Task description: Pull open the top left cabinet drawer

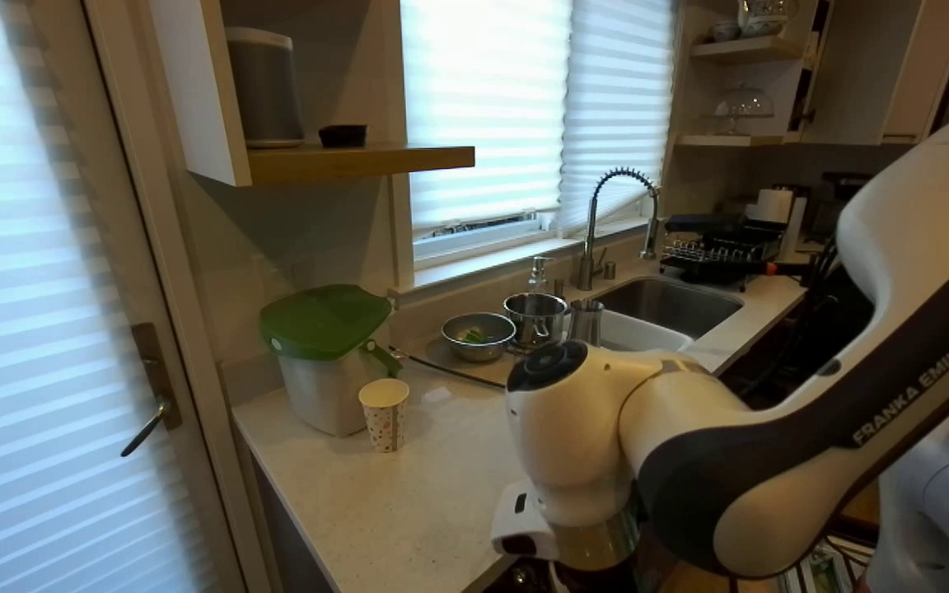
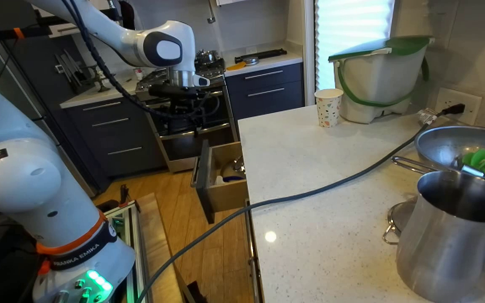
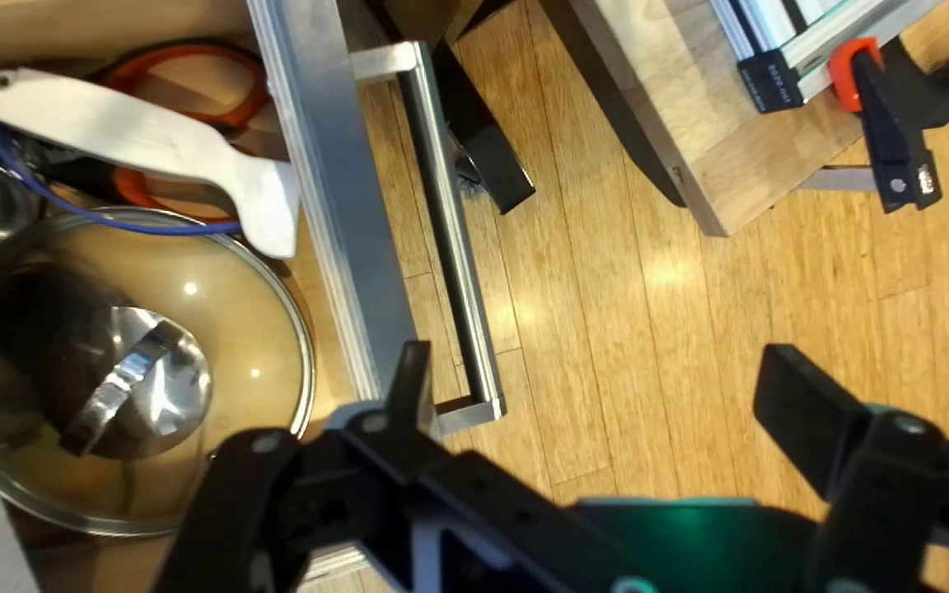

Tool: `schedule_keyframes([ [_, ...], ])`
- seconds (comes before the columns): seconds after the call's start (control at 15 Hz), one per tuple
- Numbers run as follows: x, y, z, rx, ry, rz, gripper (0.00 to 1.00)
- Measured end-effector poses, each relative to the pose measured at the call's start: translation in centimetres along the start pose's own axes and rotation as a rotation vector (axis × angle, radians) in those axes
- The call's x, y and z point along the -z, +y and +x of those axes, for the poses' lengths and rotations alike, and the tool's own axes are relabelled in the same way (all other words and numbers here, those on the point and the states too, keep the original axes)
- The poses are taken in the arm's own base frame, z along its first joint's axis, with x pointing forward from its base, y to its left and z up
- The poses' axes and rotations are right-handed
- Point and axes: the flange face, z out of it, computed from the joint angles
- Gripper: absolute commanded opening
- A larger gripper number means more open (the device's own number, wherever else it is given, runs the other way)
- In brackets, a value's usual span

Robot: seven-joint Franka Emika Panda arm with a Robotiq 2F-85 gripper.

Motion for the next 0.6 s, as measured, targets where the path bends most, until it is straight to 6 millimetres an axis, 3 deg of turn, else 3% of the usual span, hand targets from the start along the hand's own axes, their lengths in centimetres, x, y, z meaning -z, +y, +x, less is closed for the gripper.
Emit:
schedule_keyframes([
  [0.33, 5.8, 0.1, -3.2, -0.176, -0.066, -0.1, 1.0],
  [0.6, 9.1, 0.6, -5.2, -0.346, -0.075, -0.177, 1.0],
])
